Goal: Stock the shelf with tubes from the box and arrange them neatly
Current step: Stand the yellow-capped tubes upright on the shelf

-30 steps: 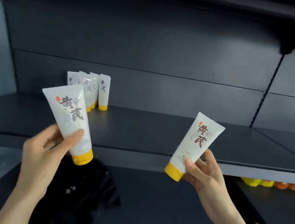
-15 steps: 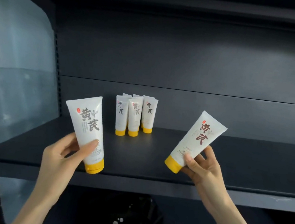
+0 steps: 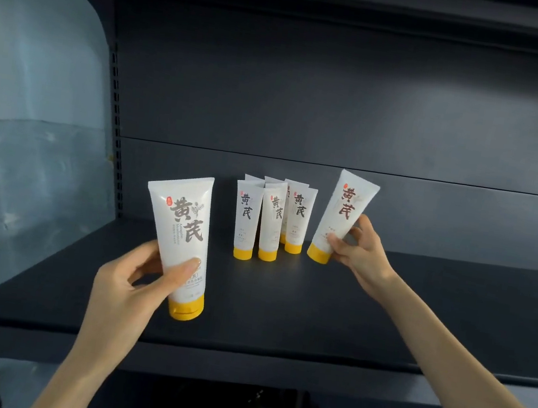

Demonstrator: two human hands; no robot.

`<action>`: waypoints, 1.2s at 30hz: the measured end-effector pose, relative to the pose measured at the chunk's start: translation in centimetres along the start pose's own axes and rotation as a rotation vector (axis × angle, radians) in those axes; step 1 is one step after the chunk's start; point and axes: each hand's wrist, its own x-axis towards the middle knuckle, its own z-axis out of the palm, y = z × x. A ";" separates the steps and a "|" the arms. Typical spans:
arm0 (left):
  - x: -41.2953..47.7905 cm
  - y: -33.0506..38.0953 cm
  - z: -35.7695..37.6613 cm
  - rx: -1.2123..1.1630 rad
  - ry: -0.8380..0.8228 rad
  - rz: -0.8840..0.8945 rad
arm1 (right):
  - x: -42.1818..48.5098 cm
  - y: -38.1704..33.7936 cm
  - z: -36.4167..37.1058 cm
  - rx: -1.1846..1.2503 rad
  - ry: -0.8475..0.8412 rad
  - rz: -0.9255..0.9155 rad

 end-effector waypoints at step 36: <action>2.2 -2.2 3.8 -0.029 0.081 -0.071 | 5.7 4.5 1.2 -0.548 0.117 0.104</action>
